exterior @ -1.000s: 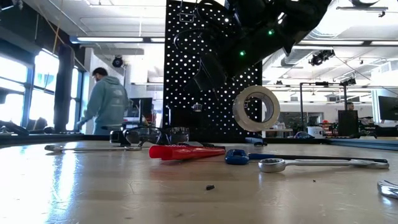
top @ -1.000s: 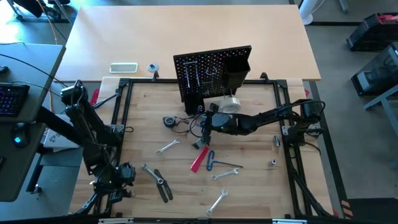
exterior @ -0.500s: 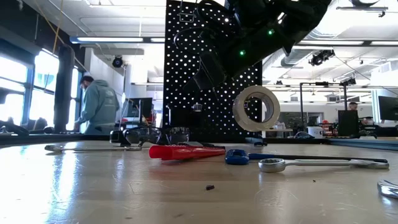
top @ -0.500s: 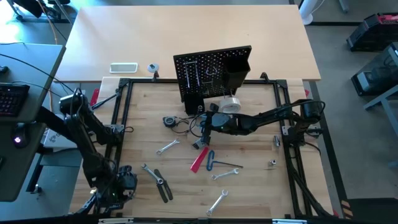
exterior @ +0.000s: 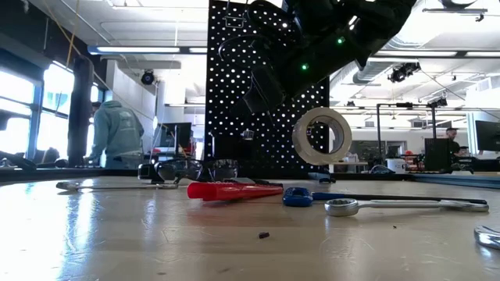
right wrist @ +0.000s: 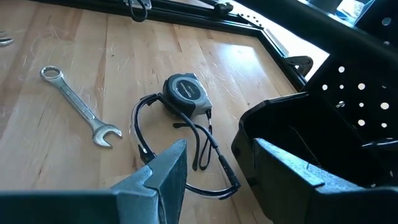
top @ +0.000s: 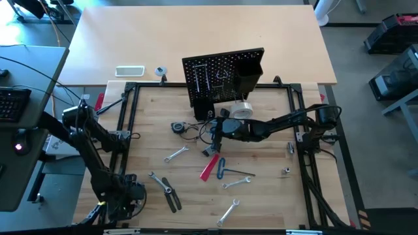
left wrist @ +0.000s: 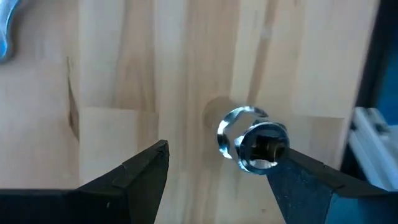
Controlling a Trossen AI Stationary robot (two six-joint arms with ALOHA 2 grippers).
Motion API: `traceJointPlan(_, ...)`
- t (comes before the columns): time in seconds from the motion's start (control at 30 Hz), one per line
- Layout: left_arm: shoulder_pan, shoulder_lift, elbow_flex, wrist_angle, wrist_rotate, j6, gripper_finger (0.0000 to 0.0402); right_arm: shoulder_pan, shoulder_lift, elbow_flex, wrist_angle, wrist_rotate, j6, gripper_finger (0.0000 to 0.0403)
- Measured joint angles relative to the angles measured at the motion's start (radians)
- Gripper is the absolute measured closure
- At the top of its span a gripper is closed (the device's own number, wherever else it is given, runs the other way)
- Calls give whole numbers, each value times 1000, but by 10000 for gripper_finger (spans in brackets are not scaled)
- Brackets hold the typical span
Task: Hang tools onto peg board
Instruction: Put the bottom left socket into the bottom black bin on the peg board
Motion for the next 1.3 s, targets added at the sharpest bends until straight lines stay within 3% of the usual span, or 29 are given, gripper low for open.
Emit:
traceJointPlan(0.43, 8, 9, 0, -8, -195, 41, 193, 0, 0, 0, -5, 0, 0, 226)
traceJointPlan(0.7, 45, 12, 0, -84, -204, 69, 221, 0, 0, 0, -11, 0, 0, 226)
traceJointPlan(1.07, 68, 12, 0, -140, -245, 121, 292, 0, 1, 0, -19, -14, 12, 226)
traceJointPlan(1.3, 129, 12, 0, -143, -306, 214, 293, 0, 1, 0, -19, -22, 12, 226)
